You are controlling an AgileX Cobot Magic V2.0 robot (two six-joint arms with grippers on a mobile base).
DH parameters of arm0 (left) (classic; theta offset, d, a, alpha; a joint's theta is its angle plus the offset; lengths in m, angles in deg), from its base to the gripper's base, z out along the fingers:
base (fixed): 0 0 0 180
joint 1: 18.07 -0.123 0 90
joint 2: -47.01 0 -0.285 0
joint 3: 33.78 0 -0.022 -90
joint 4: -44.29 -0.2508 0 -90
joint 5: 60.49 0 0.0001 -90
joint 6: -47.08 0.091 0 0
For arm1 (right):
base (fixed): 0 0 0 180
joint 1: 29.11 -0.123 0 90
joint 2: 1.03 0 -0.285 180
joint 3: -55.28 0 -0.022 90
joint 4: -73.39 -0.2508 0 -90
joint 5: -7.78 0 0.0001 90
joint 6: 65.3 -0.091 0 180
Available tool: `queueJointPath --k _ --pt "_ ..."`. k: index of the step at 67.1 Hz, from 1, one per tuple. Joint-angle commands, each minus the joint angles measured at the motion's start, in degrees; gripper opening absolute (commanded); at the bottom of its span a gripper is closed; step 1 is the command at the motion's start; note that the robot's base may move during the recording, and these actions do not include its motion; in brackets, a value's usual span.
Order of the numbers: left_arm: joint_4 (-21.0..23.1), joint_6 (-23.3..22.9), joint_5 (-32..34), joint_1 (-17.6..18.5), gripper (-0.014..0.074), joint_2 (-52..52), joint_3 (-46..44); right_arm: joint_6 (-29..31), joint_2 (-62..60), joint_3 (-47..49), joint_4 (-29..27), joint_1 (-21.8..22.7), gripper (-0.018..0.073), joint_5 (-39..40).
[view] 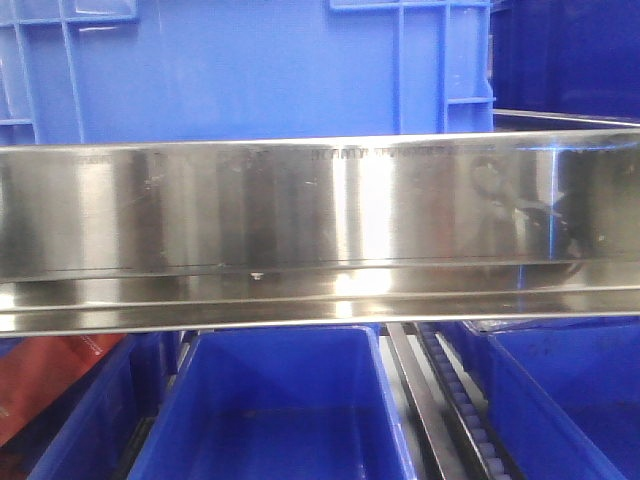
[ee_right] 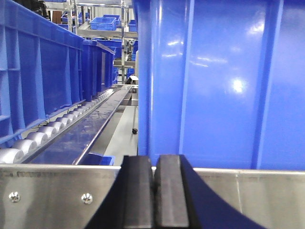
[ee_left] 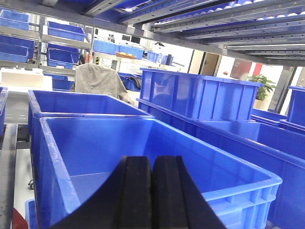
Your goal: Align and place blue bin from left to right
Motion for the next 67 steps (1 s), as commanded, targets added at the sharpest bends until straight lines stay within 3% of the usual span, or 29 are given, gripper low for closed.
queueJointPath --k 1,67 --pt "0.0 -0.3 1.1 0.2 -0.0111 -0.3 0.2 0.2 -0.2 0.0 -0.3 0.1 -0.008 1.3" --pt "0.0 -0.3 1.1 0.2 -0.0111 -0.3 0.2 0.2 -0.2 0.0 1.0 0.1 -0.008 1.4"
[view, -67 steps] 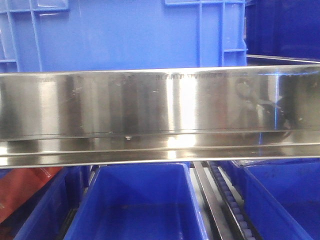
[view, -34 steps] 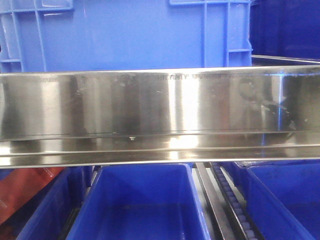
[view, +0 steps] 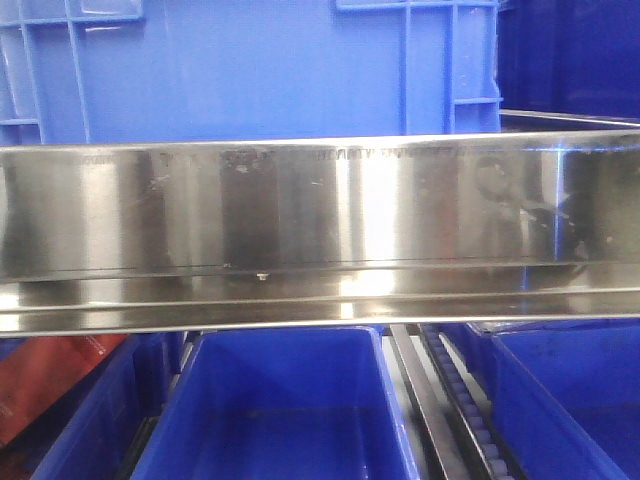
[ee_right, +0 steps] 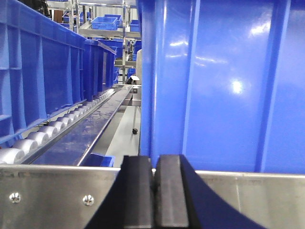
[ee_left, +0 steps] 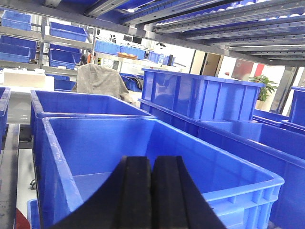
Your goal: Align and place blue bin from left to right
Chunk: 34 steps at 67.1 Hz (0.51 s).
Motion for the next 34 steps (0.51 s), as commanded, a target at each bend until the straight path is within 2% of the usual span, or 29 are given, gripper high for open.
queueJointPath --k 1,14,23,27,34 --pt "0.0 -0.3 1.1 0.2 -0.0111 -0.3 0.2 0.2 -0.2 0.0 0.5 0.1 -0.008 1.4" --pt "0.2 -0.3 1.1 0.1 -0.0111 -0.5 0.2 0.2 -0.2 0.0 0.5 0.1 -0.008 1.4" --pt "0.1 1.0 1.8 -2.9 -0.0111 -4.6 1.9 0.2 -0.2 0.0 0.5 0.1 -0.008 1.4" --pt "2.2 6.0 0.9 -5.1 -0.0111 -7.6 3.9 0.2 -0.2 0.0 0.5 0.1 -0.008 1.4" --pt "10.1 19.6 -0.3 -10.3 -0.0111 -12.8 9.5 0.2 -0.2 0.0 0.5 0.1 -0.008 1.4"
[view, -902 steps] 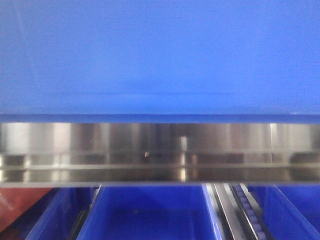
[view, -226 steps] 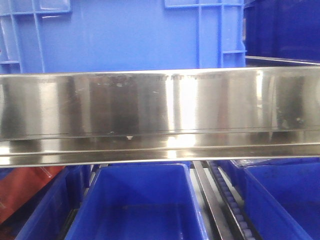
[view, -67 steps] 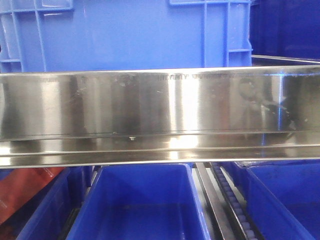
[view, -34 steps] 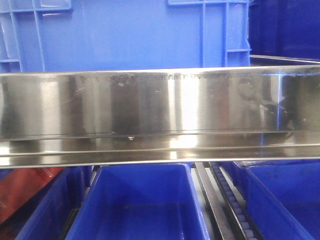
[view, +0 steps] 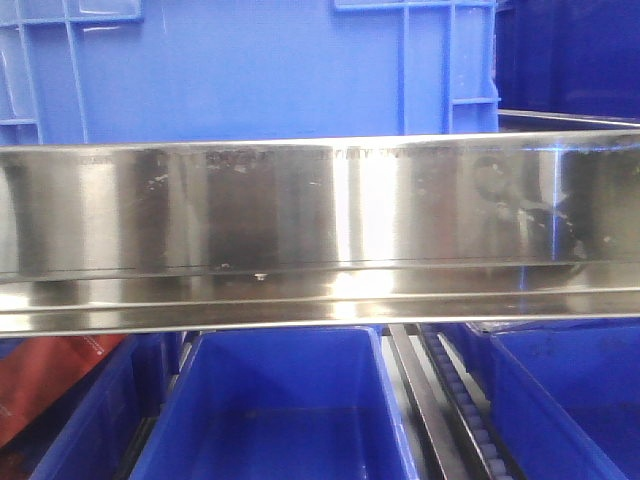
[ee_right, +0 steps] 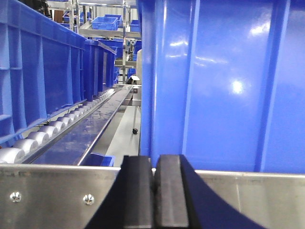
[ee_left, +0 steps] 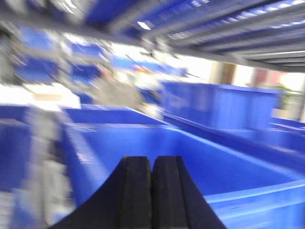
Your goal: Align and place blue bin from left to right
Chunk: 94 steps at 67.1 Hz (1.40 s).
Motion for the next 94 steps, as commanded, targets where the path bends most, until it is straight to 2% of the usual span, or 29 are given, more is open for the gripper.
queueJointPath --k 1,6,10,17,24,41,47,51,58,61,65,94 --pt "6.9 11.3 -0.5 -4.4 -0.0111 -3.8 4.3 0.2 -0.2 0.0 0.5 0.1 -0.008 1.4" --pt "12.2 20.1 -0.5 -7.9 -0.0111 -7.1 8.8 0.2 -0.2 0.0 0.5 0.1 -0.008 1.4" --pt "15.6 23.8 -0.5 -11.3 -0.0111 -9.4 12.3 0.2 -0.2 0.0 0.5 0.1 -0.008 1.4" --pt "16.3 24.1 -0.4 -15.6 -0.0111 -12.9 17.8 0.2 -0.2 0.0 0.5 0.1 -0.008 1.4" --pt "16.5 24.1 -0.4 -18.2 -0.0111 -16.2 22.5 0.2 -0.2 0.0 0.5 0.1 -0.008 1.4" --pt "16.2 24.1 -0.4 -18.5 -0.0111 -24.3 31.3 0.2 -0.2 0.0 0.5 0.1 -0.008 1.4" --pt "15.8 23.5 -0.2 -18.5 -0.0111 -24.4 33.5 0.2 -0.2 0.0 0.5 0.1 -0.008 1.4" --pt "14.7 20.9 1.1 -18.5 -0.0111 -24.4 34.9 0.2 -0.2 0.0 0.5 0.1 -0.008 1.4" --pt "14.7 20.2 5.3 -18.5 -0.0111 -24.4 38.2 0.2 -0.2 0.0 0.5 0.1 -0.008 1.4" --pt "15.0 20.0 7.7 -18.4 -0.0111 -24.4 38.2 0.2 -0.2 0.0 0.5 0.1 -0.008 1.4" --pt "15.1 20.0 6.0 -18.4 -0.0111 -24.4 38.2 0.2 -0.2 0.0 0.5 0.1 -0.008 1.4" --pt "15.1 20.0 6.7 -18.4 -0.0111 -24.4 38.2 0.2 -0.2 0.0 0.5 0.1 -0.008 1.4"
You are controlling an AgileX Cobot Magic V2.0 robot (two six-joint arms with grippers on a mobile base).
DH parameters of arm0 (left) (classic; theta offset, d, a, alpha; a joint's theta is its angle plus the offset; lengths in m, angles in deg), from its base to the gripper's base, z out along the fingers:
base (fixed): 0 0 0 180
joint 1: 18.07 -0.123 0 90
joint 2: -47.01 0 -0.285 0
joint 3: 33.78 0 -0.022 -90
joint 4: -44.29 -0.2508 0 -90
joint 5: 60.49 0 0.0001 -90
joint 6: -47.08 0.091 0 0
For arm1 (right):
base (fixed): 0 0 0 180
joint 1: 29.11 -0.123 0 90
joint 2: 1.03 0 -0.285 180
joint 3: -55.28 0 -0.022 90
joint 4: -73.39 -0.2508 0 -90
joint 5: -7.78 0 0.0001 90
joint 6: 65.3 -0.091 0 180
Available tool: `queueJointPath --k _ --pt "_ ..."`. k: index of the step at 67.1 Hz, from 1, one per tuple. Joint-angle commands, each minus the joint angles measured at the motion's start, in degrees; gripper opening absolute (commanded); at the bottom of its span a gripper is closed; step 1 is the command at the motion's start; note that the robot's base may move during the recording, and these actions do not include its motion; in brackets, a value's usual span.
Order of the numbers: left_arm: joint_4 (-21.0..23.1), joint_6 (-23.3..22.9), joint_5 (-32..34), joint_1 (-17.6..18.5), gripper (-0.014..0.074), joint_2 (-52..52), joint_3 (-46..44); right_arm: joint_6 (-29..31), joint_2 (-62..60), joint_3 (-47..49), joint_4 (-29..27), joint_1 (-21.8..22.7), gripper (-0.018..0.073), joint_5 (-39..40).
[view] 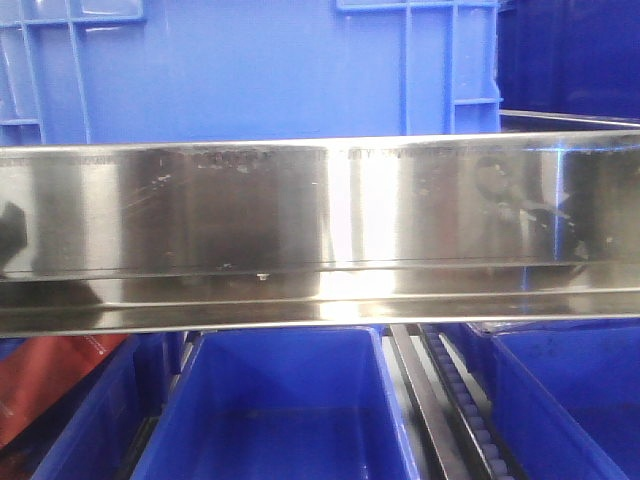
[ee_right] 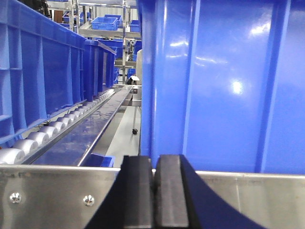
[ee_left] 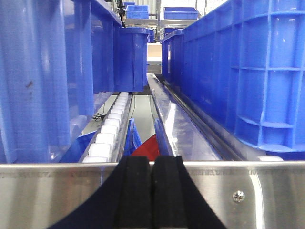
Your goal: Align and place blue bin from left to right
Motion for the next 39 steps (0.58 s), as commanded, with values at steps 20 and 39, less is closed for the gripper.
queueJointPath --k 20,39 --pt "0.0 -0.3 1.4 0.0 -0.0111 -0.3 -0.1 0.2 -0.2 0.0 0.5 0.1 -0.008 1.3" --pt "0.0 -0.3 1.4 0.0 -0.0111 -0.3 -0.1 0.2 -0.2 0.0 0.5 0.1 -0.008 1.3"
